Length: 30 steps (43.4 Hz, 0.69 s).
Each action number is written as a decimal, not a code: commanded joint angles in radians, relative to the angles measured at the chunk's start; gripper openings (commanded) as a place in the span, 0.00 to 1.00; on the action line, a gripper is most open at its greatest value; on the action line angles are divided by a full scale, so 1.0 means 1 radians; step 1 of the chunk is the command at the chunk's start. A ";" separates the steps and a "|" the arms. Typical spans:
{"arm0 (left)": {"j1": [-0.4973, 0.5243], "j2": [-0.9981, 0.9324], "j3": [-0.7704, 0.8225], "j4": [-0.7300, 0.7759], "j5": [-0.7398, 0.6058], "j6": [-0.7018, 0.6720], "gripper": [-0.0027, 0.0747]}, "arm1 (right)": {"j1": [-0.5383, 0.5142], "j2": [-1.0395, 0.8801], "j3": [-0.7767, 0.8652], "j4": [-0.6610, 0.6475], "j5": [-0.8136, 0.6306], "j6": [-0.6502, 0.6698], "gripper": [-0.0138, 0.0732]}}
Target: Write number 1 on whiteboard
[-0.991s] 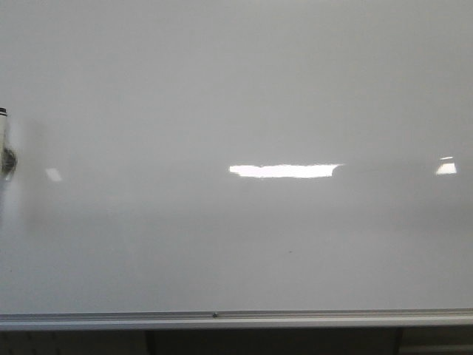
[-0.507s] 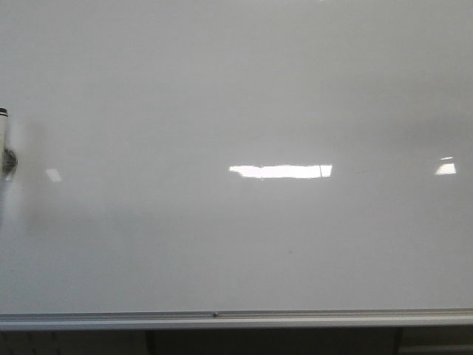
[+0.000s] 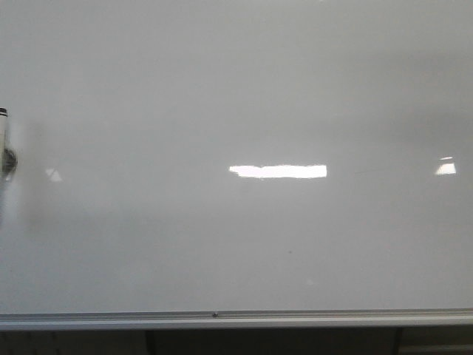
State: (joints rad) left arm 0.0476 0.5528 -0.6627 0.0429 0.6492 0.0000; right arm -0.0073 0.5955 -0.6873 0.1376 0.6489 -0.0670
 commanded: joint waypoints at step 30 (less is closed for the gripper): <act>-0.090 0.288 -0.031 -0.069 -0.109 0.027 0.73 | -0.004 0.135 -0.033 -0.001 -0.034 -0.010 0.86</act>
State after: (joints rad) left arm -0.0071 0.8096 -0.6627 -0.0080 0.6470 0.0221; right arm -0.0073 0.7304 -0.6873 0.1376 0.6780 -0.0690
